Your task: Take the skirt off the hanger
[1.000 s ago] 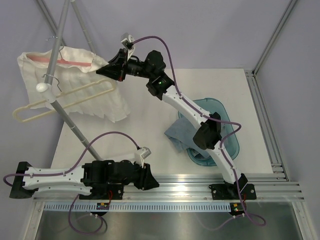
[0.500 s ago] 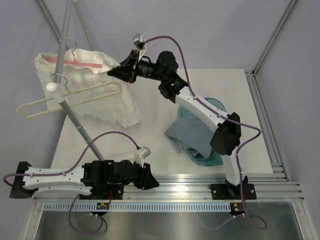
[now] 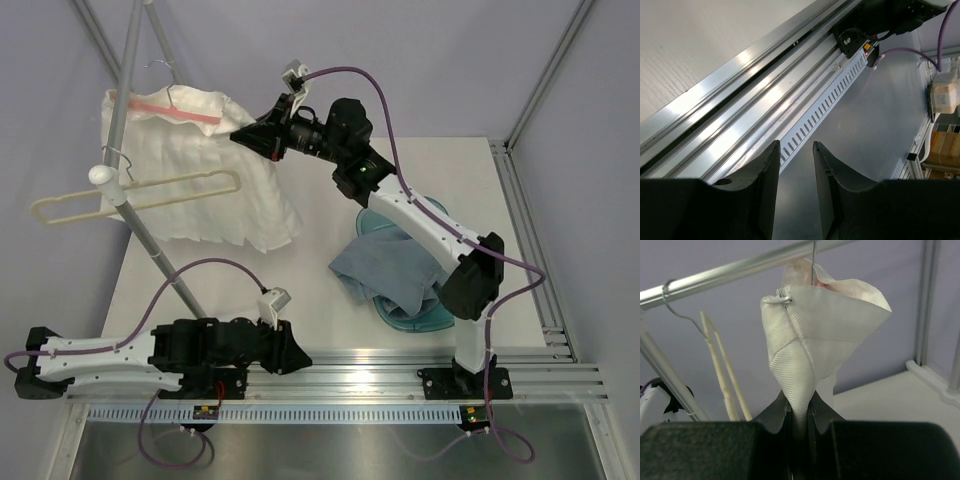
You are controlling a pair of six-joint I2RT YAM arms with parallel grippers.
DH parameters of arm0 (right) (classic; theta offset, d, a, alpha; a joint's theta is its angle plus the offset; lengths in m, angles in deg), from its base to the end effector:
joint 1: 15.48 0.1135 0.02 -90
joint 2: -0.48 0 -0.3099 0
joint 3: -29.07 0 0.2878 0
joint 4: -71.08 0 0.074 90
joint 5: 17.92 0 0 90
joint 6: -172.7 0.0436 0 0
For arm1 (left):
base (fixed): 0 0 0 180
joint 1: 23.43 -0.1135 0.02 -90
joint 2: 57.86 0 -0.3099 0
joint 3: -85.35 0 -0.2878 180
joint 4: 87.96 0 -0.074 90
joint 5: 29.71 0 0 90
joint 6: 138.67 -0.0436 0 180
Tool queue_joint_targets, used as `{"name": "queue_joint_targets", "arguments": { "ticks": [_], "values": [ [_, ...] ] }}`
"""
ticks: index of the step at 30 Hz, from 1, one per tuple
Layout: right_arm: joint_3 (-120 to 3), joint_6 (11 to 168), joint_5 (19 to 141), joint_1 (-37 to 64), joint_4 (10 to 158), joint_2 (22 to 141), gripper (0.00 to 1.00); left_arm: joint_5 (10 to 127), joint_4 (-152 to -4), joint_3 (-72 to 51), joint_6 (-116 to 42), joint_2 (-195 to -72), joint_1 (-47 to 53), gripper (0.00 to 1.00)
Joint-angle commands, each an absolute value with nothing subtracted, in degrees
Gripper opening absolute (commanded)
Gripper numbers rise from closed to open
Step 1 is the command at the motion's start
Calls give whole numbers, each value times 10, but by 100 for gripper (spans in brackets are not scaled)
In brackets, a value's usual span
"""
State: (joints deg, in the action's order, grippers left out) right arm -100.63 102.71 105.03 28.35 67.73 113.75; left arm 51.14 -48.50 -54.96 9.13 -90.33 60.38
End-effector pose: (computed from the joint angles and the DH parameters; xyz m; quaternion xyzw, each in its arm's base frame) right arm 0.3605 0.3790 0.5170 -0.3408 0.4918 0.5532 0.5796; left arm 0.0223 -0.1415 0.2536 0.1589 0.8591 -0.4317 0.2243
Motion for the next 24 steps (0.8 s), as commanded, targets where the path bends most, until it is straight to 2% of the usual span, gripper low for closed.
{"name": "queue_joint_targets", "arguments": {
  "ticks": [1,5,7,8,9,10,12,18,24],
  "values": [
    [-951,979,927,273,693,1032,0,463,-467,-522,107,-873,605,35],
    [-847,957,840,261,744,959,0,421,-411,-510,128,-862,606,34],
    [-811,936,776,259,771,906,0,368,-368,-487,146,-864,605,30],
    [-767,932,760,257,775,886,0,347,-325,-480,159,-866,606,26],
    [-746,929,725,256,777,845,0,301,-299,-462,168,-868,605,14],
    [-727,921,699,254,792,825,0,280,-272,-454,181,-870,605,7],
    [-688,911,653,245,821,773,0,217,-213,-435,198,-878,605,0],
    [-573,903,603,234,913,601,0,99,-106,-416,262,-898,604,0],
    [-513,931,599,234,996,430,0,53,-25,-414,321,-893,583,0]
  ]
}}
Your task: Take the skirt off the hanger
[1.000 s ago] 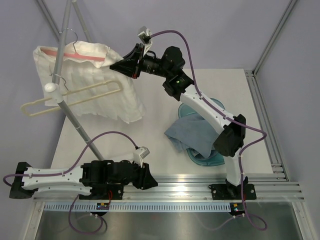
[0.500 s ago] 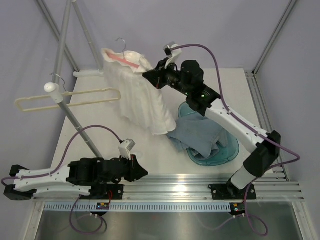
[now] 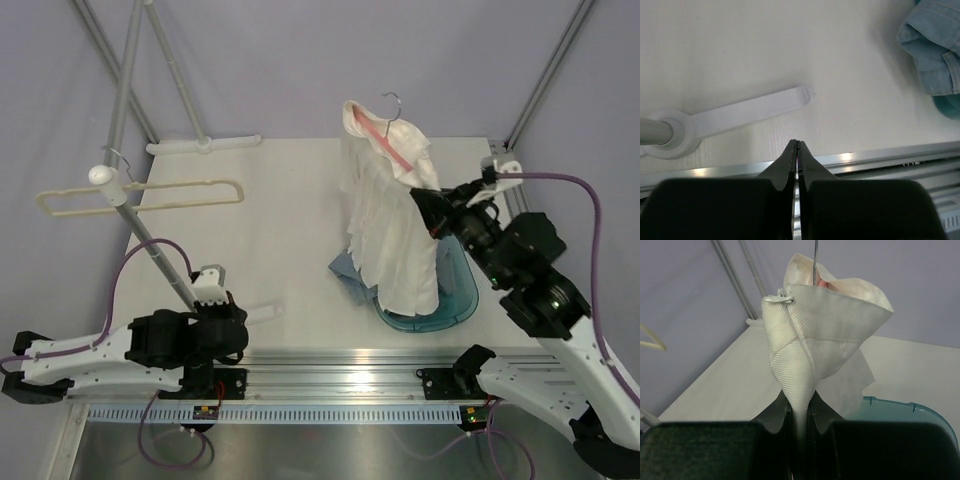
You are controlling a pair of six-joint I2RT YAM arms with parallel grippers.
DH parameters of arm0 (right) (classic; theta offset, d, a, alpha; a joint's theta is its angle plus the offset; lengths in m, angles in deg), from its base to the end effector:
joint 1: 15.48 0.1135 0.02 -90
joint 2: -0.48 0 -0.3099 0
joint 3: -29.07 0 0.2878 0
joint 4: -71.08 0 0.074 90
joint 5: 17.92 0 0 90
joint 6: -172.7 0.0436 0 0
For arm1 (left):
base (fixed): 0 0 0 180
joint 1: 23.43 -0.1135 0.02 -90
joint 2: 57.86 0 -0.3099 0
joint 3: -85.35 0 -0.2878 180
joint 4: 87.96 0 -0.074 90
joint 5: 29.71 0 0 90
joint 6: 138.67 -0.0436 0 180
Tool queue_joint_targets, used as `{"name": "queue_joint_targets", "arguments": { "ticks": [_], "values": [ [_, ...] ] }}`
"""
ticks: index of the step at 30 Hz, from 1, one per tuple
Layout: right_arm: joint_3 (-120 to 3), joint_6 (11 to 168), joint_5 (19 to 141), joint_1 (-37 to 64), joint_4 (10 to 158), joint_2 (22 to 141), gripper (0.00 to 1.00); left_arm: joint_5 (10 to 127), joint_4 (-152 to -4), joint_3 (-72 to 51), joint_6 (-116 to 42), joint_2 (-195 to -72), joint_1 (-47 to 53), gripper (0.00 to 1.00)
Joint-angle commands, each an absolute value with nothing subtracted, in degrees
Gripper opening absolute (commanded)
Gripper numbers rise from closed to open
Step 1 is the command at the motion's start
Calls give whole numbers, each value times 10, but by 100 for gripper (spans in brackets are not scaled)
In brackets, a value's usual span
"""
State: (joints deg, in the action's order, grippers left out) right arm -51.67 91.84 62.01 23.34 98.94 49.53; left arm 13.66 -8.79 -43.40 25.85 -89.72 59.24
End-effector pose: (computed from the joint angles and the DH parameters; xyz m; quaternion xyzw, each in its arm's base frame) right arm 0.1438 0.1059 0.5066 -0.1123 0.6742 0.2409 0.6891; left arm 0.0417 -0.0759 0.2828 -0.0399 0.8917 -0.1591 0.4219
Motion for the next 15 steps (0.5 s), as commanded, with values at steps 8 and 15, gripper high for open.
{"name": "queue_joint_targets", "arguments": {
  "ticks": [8,15],
  "values": [
    [-520,950,607,234,1101,320,0,30,37,-393,360,-913,525,0],
    [-533,954,625,234,1145,286,0,-20,127,-372,451,-836,500,0]
  ]
}}
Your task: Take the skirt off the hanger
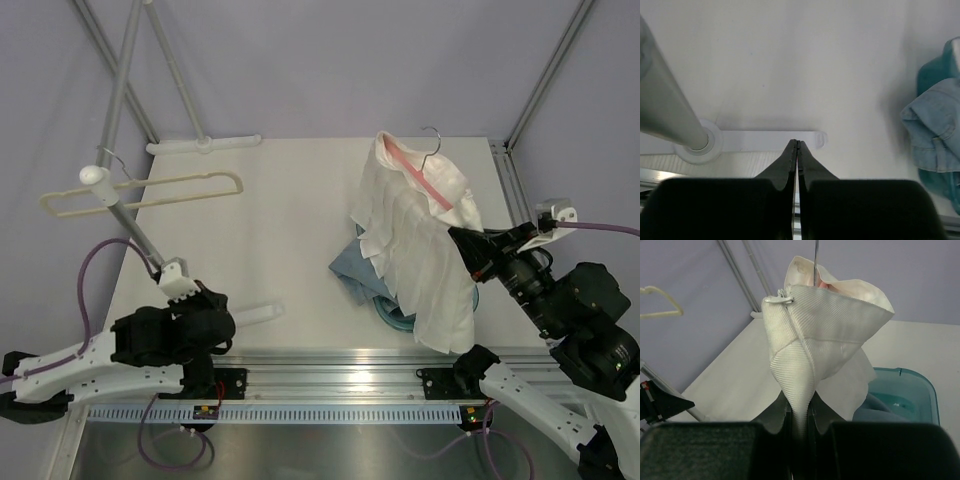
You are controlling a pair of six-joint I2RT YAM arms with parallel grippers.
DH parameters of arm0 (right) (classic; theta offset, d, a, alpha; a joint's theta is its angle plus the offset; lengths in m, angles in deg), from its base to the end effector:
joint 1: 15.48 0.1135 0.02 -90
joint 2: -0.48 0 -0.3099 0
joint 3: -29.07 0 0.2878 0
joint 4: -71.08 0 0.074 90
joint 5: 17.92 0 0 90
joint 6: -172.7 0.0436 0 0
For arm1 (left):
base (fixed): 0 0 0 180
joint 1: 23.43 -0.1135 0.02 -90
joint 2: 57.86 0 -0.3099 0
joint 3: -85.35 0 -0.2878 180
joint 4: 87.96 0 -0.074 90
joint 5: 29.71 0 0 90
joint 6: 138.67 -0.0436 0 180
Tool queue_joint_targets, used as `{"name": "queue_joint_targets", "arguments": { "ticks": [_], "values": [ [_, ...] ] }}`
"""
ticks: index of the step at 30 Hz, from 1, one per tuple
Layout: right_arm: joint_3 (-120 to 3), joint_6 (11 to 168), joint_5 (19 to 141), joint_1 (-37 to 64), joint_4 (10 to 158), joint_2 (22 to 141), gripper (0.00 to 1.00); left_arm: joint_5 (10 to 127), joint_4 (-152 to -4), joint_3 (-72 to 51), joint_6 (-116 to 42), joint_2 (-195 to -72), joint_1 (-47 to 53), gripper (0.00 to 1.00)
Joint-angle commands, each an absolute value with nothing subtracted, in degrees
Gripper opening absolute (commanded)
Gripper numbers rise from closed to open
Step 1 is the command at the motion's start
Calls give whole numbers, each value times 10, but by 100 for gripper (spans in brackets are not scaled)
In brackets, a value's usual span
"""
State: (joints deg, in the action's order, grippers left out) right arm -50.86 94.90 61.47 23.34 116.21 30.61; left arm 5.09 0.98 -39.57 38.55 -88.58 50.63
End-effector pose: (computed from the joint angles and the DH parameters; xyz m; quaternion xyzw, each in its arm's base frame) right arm 0.0473 0.0277 0.4984 -0.0892 0.6723 0.2588 0.6878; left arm 0.0504 -0.0461 0.3012 -0.2003 0.8471 -0.1189 0.4776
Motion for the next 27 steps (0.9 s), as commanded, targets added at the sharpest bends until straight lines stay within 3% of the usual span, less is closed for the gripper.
{"name": "queue_joint_targets", "arguments": {
  "ticks": [1,6,15,21,25,27],
  "values": [
    [-534,954,625,234,1148,285,0,-22,127,-374,451,-817,500,0],
    [-529,953,630,234,1155,272,0,-32,128,-357,433,-737,500,0],
    [-517,956,638,234,1153,271,0,-18,107,-272,350,-866,493,0],
    [-531,950,652,234,1179,307,0,135,-184,-348,157,-894,493,1],
    [-543,951,693,234,1202,331,0,227,-421,-409,50,-906,514,19],
    [-551,952,752,234,1226,347,0,243,-486,-391,-16,-945,541,23]
  ]
}}
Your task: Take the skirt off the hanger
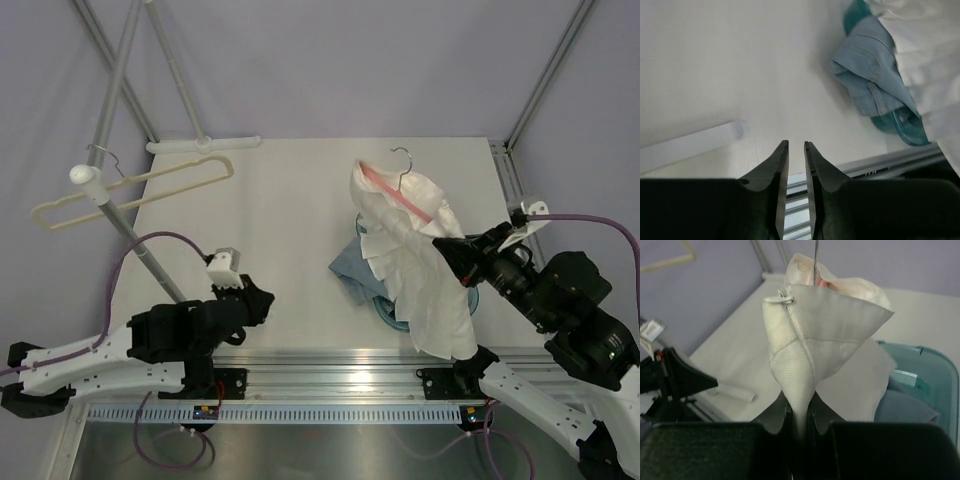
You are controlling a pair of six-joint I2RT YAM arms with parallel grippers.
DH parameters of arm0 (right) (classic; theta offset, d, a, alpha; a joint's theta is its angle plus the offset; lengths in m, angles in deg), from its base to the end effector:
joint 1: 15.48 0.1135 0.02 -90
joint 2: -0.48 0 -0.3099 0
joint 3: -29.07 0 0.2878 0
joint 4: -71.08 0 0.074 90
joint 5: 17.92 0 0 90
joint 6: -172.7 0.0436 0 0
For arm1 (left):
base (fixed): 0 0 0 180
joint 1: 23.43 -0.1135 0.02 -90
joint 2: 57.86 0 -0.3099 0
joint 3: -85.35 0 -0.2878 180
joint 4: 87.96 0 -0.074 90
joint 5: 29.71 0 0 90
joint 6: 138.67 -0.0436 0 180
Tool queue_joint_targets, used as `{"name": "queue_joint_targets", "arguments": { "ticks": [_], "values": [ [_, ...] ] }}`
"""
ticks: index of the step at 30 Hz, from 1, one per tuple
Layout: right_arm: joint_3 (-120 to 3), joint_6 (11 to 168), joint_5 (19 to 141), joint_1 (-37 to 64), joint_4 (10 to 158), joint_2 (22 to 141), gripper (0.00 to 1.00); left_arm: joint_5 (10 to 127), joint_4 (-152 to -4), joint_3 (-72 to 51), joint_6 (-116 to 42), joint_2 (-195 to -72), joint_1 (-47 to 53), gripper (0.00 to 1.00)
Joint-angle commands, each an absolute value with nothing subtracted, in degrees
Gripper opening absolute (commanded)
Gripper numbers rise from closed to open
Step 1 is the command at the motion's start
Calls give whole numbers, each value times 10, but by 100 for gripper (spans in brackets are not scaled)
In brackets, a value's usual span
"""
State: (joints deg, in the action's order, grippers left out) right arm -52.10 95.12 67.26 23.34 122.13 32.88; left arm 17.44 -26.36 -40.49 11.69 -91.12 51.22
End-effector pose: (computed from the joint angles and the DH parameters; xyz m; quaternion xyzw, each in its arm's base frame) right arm 0.0532 0.0381 0.4913 -0.1361 0.7080 0.2720 0.6373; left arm 0.0577 -0.0983 0.3170 -0.0459 0.8584 -0.2317 0.4553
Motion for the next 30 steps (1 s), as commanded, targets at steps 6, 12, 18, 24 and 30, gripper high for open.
{"name": "queue_joint_targets", "arguments": {
  "ticks": [6,12,18,24,30],
  "values": [
    [-586,964,903,234,1267,373,0,251,-468,-166,-173,-1107,589,15],
    [-638,980,968,234,1298,373,0,236,-484,-19,-238,-1149,599,13],
    [-610,1005,989,234,1257,356,0,205,-491,14,-236,-1165,600,11],
    [-597,1007,996,234,1240,354,0,198,-507,17,-216,-1183,599,10],
    [-583,1004,989,234,1227,351,0,199,-494,40,-191,-1211,599,26]
  ]
}}
